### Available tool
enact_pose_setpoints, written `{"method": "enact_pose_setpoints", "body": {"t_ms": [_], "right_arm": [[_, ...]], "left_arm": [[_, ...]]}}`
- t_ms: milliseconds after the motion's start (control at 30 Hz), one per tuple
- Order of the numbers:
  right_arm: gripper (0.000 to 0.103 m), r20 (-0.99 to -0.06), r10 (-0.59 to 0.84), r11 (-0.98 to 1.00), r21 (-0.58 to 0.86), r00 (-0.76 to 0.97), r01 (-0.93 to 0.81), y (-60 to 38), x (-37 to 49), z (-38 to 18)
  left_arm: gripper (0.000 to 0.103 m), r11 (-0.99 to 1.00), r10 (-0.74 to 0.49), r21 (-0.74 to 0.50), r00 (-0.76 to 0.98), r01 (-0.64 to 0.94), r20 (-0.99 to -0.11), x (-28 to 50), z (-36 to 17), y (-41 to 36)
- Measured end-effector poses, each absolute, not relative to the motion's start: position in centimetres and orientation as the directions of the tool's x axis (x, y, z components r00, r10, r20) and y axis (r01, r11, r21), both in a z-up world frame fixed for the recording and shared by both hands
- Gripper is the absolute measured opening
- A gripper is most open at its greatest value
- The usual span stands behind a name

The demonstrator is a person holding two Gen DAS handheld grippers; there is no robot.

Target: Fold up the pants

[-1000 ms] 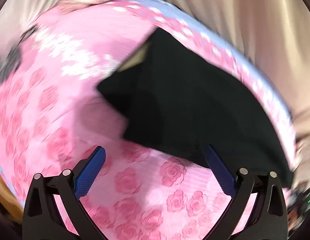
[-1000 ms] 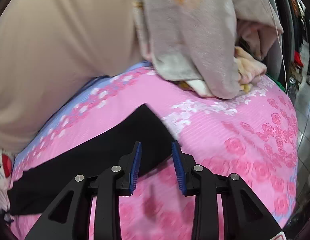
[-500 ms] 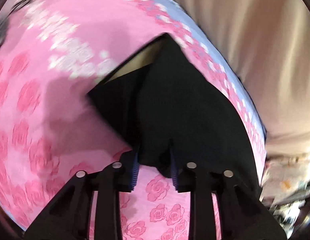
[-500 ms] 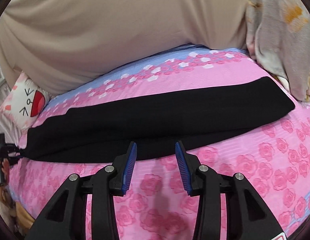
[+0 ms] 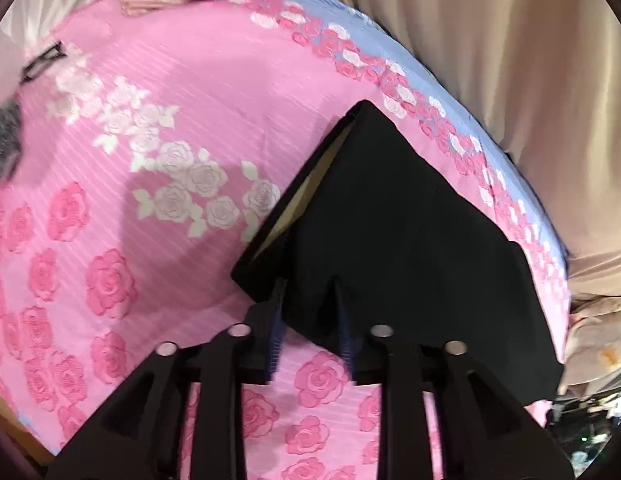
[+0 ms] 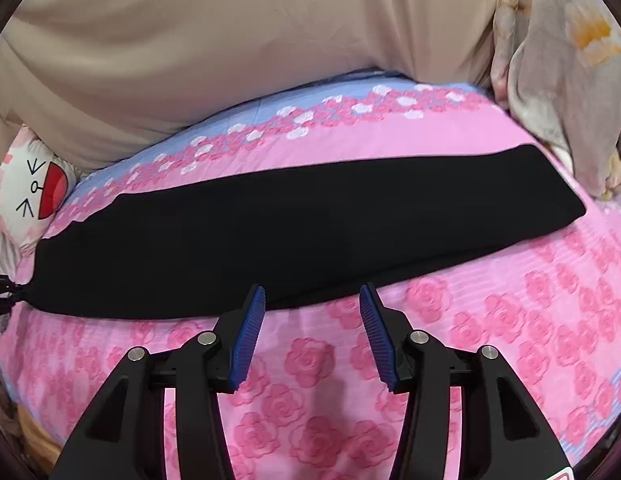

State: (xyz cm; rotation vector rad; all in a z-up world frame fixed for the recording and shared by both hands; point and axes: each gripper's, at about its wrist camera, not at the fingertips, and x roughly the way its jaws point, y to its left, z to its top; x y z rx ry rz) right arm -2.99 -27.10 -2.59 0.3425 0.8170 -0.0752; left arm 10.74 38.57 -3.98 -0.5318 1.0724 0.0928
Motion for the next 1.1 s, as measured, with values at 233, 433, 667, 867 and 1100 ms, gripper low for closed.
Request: {"method": "enact_pose_setpoints", "body": {"t_ms": [233, 433, 667, 867, 1100], "right_arm": [[0.049, -0.723, 0.081, 0.942, 0.281, 0.686, 0.185, -26.7, -3.4, -3.0], [0.049, -0.710, 0.109, 0.953, 0.274, 0.696, 0.130, -25.7, -1.9, -1.8], [0.049, -0.689, 0.172, 0.975, 0.222, 0.704, -0.020, -21.4, 3.1, 0.3], [0.049, -0.705, 0.185, 0.982, 0.148, 0.684, -0.113, -18.1, 8.0, 0.8], [0.049, -0.771, 0.207, 0.971, 0.085, 0.603, -0.225, -14.3, 15.7, -0.7]], "left_arm": [[0.054, 0.902, 0.197, -0.079, 0.568, -0.424, -0.799, 8.6, 1.3, 37.6], [0.073, 0.951, 0.120, -0.099, 0.645, -0.293, -0.755, 8.2, 4.2, 32.6], [0.073, 0.992, 0.022, -0.061, 0.641, -0.107, -0.767, 9.1, 1.4, 24.0], [0.079, 0.990, 0.137, 0.130, 0.674, -0.061, -0.726, 9.5, -0.6, 18.6], [0.084, 0.988, 0.146, 0.140, 0.631, -0.060, -0.762, 10.5, -3.6, 18.9]]}}
